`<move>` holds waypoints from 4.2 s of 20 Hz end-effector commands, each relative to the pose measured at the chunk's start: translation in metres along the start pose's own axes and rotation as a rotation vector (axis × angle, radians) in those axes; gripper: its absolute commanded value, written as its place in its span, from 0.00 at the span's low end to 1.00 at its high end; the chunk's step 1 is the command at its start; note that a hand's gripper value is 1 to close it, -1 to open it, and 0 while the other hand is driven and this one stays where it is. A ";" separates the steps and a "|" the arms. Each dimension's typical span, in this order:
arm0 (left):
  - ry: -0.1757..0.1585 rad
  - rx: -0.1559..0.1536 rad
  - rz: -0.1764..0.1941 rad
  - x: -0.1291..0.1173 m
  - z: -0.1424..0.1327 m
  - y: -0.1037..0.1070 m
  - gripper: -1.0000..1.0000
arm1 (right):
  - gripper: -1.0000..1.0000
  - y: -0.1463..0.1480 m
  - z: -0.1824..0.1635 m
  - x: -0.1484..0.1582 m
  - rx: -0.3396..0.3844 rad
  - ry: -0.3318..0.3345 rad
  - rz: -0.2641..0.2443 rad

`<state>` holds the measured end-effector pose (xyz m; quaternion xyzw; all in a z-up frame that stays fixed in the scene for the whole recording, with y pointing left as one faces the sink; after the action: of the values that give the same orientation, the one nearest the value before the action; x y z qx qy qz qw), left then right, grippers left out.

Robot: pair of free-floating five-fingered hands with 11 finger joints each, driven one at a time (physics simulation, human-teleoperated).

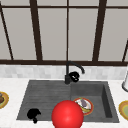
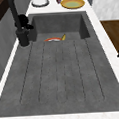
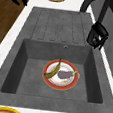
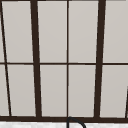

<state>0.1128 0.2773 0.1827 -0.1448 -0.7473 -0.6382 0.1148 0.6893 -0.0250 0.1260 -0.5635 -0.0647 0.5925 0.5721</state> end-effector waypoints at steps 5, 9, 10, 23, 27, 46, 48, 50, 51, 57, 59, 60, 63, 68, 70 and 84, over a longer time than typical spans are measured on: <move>0.000 0.000 0.000 0.000 0.000 0.000 0.50 | 1.00 0.000 0.006 0.015 0.038 -0.073 -0.094; 0.000 0.000 0.000 0.000 0.000 0.000 0.50 | 1.00 0.000 0.006 0.015 0.037 -0.073 -0.093; 0.000 0.000 0.000 0.000 0.000 0.000 0.50 | 1.00 0.000 0.006 0.015 0.037 -0.073 -0.093; 0.000 0.000 0.000 0.000 0.000 0.000 0.50 | 1.00 -0.001 0.005 0.013 0.045 -0.079 -0.080; 0.000 0.000 0.000 0.000 0.000 0.000 0.50 | 0.00 -0.002 0.006 0.012 0.055 -0.082 -0.069; 0.000 0.000 0.000 0.000 0.000 0.000 0.50 | 0.00 -0.028 0.001 -0.006 0.082 -0.099 -0.036; 0.000 0.000 0.000 0.000 0.000 0.000 0.50 | 0.00 -0.024 0.001 -0.007 0.099 -0.107 -0.032; 0.000 0.000 0.000 0.000 0.000 0.000 0.50 | 0.00 -0.020 0.002 -0.012 0.111 -0.113 -0.035; 0.000 0.000 0.000 0.000 0.000 0.000 0.50 | 0.00 -0.020 0.002 -0.013 0.113 -0.123 -0.049; 0.000 0.000 0.000 0.000 0.000 0.000 0.50 | 0.00 -0.018 0.001 -0.013 0.126 -0.115 -0.014; 0.000 0.000 0.000 0.000 0.000 0.000 0.50 | 0.00 -0.018 -0.001 -0.015 0.121 -0.113 -0.018; 0.000 0.000 0.000 0.000 0.000 0.000 0.50 | 0.00 -0.019 -0.010 -0.021 0.172 -0.180 -0.034; 0.000 0.000 0.000 0.000 0.000 0.000 0.50 | 0.00 -0.026 0.003 -0.035 0.153 -0.232 -0.072; 0.000 0.000 0.000 0.000 0.000 0.000 0.50 | 0.00 -0.032 0.011 -0.060 0.153 -0.315 -0.132; 0.000 0.000 0.000 0.000 0.000 0.000 0.50 | 0.00 -0.036 0.014 -0.071 0.152 -0.343 -0.155; 0.000 0.000 0.000 0.000 0.000 0.000 0.50 | 0.00 0.003 0.005 -0.127 0.037 -0.476 -0.210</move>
<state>0.1128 0.2773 0.1827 -0.1448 -0.7473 -0.6382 0.1148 0.6592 -0.1050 0.2087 -0.3984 -0.2252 0.6375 0.6198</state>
